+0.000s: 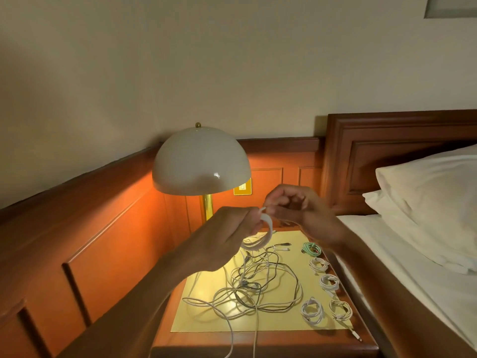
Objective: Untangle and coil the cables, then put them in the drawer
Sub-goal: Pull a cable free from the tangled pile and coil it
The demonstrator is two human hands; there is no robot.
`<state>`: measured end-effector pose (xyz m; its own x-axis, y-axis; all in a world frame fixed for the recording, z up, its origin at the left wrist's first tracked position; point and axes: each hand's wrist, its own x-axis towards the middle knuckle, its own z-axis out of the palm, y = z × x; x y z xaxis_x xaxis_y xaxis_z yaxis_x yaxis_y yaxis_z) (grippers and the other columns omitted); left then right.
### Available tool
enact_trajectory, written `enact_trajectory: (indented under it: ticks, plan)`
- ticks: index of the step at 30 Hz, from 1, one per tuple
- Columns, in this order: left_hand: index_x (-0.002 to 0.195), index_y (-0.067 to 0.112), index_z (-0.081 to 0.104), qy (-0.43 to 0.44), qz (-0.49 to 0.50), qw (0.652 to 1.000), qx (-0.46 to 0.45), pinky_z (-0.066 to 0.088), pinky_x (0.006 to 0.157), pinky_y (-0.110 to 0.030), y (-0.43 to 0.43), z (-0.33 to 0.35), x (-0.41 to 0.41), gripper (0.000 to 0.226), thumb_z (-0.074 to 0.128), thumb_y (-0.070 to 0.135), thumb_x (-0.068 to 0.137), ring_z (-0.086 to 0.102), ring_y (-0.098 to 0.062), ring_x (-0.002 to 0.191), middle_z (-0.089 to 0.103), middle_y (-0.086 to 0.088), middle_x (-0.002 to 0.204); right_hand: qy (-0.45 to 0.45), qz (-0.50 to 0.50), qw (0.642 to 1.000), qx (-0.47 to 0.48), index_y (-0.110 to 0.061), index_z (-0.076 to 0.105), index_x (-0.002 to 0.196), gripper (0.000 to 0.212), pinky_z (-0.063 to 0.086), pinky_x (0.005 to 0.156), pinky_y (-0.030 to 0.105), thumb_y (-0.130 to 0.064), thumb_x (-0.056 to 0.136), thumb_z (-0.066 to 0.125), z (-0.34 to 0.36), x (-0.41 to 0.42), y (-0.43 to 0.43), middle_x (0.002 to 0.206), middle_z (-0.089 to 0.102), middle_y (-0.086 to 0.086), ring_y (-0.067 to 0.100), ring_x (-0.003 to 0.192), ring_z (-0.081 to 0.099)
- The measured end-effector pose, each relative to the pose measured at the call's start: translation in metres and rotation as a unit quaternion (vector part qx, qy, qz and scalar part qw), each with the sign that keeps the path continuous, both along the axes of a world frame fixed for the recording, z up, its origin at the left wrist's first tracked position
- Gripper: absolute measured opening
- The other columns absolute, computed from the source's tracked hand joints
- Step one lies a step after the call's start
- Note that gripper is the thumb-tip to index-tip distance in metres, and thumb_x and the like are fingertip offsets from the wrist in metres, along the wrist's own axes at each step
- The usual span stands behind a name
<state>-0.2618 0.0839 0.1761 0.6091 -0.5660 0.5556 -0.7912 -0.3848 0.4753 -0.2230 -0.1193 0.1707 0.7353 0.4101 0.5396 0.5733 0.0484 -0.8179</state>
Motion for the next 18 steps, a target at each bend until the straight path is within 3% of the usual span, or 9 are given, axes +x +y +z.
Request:
enact_trajectory:
  ticks: [3, 5, 7, 9, 11, 14, 16, 18]
  plan:
    - [0.072, 0.037, 0.050, -0.019, 0.027, 0.999, -0.037, 0.035, 0.057, -0.018, -0.003, 0.005, 0.004, 0.041, 0.030, 0.025, 0.107, 0.047, -0.006, 0.055, 0.052, 0.017, 0.060, 0.030, -0.034, 0.991, 0.122, -0.002, 0.073, 0.092, 0.012, 0.044, 0.058, 0.027, -0.009, 0.083, 0.074, -0.017, 0.002, 0.018, 0.081, 0.066, 0.023, 0.027, 0.067, 0.055]
    - [0.082, 0.026, 0.059, -0.050, 0.083, 0.995, -0.035, 0.048, 0.063, -0.035, 0.000, 0.000, 0.016, 0.038, 0.030, 0.034, 0.106, 0.058, -0.014, 0.065, 0.062, 0.008, 0.070, 0.021, -0.100, 0.988, 0.114, 0.000, 0.074, 0.094, 0.011, 0.045, 0.059, 0.022, -0.007, 0.086, 0.070, -0.021, -0.003, 0.027, 0.078, 0.071, 0.010, 0.011, 0.062, 0.059]
    - [0.087, 0.018, 0.057, -0.089, 0.123, 0.988, -0.034, 0.047, 0.067, -0.049, 0.003, -0.007, 0.029, 0.037, 0.030, 0.036, 0.105, 0.060, -0.023, 0.070, 0.060, -0.006, 0.075, 0.028, -0.148, 0.986, 0.068, -0.009, 0.077, 0.094, 0.012, 0.046, 0.064, 0.022, -0.008, 0.092, 0.066, -0.023, -0.007, 0.032, 0.076, 0.073, -0.006, 0.004, 0.065, 0.061]
    - [0.085, 0.016, 0.054, -0.121, 0.152, 0.981, -0.022, 0.046, 0.065, -0.047, 0.005, -0.008, 0.037, 0.036, 0.029, 0.029, 0.106, 0.057, -0.022, 0.068, 0.056, -0.003, 0.072, 0.072, -0.133, 0.987, 0.049, -0.013, 0.078, 0.101, 0.019, 0.052, 0.081, 0.031, -0.015, 0.097, 0.059, -0.021, -0.009, 0.033, 0.093, 0.077, -0.003, 0.011, 0.090, 0.070]
    - [0.084, 0.016, 0.054, -0.155, 0.179, 0.972, 0.004, 0.043, 0.062, -0.041, 0.005, -0.007, 0.039, 0.035, 0.029, 0.024, 0.106, 0.052, -0.019, 0.066, 0.052, 0.003, 0.069, 0.114, -0.111, 0.987, 0.034, -0.015, 0.077, 0.104, 0.024, 0.052, 0.092, 0.038, -0.026, 0.099, 0.056, -0.016, -0.013, 0.035, 0.102, 0.077, 0.001, 0.016, 0.102, 0.070]
    - [0.078, 0.039, 0.047, -0.149, 0.157, 0.976, -0.003, 0.044, 0.063, -0.038, 0.006, -0.008, 0.038, 0.036, 0.031, 0.026, 0.107, 0.054, -0.014, 0.067, 0.050, 0.008, 0.067, 0.078, -0.192, 0.978, -0.035, -0.025, 0.079, 0.100, 0.016, 0.050, 0.085, 0.029, -0.034, 0.088, 0.072, -0.013, -0.015, 0.039, 0.096, 0.077, -0.011, 0.002, 0.095, 0.070]
    - [0.080, 0.036, 0.049, -0.145, 0.158, 0.977, 0.014, 0.047, 0.066, -0.039, 0.007, -0.010, 0.042, 0.032, 0.031, 0.028, 0.107, 0.056, -0.014, 0.070, 0.053, 0.007, 0.070, 0.062, -0.226, 0.972, -0.036, -0.024, 0.079, 0.096, 0.011, 0.048, 0.077, 0.023, -0.028, 0.088, 0.074, -0.013, -0.016, 0.045, 0.090, 0.077, -0.012, 0.000, 0.087, 0.071]
    - [0.089, 0.023, 0.053, -0.196, 0.179, 0.962, 0.061, 0.049, 0.069, -0.041, 0.008, -0.013, 0.049, 0.026, 0.033, 0.026, 0.106, 0.055, -0.015, 0.074, 0.058, 0.001, 0.075, 0.087, -0.227, 0.970, -0.009, -0.020, 0.079, 0.095, 0.009, 0.046, 0.073, 0.023, -0.023, 0.090, 0.072, -0.012, -0.014, 0.049, 0.085, 0.078, -0.009, 0.002, 0.082, 0.071]
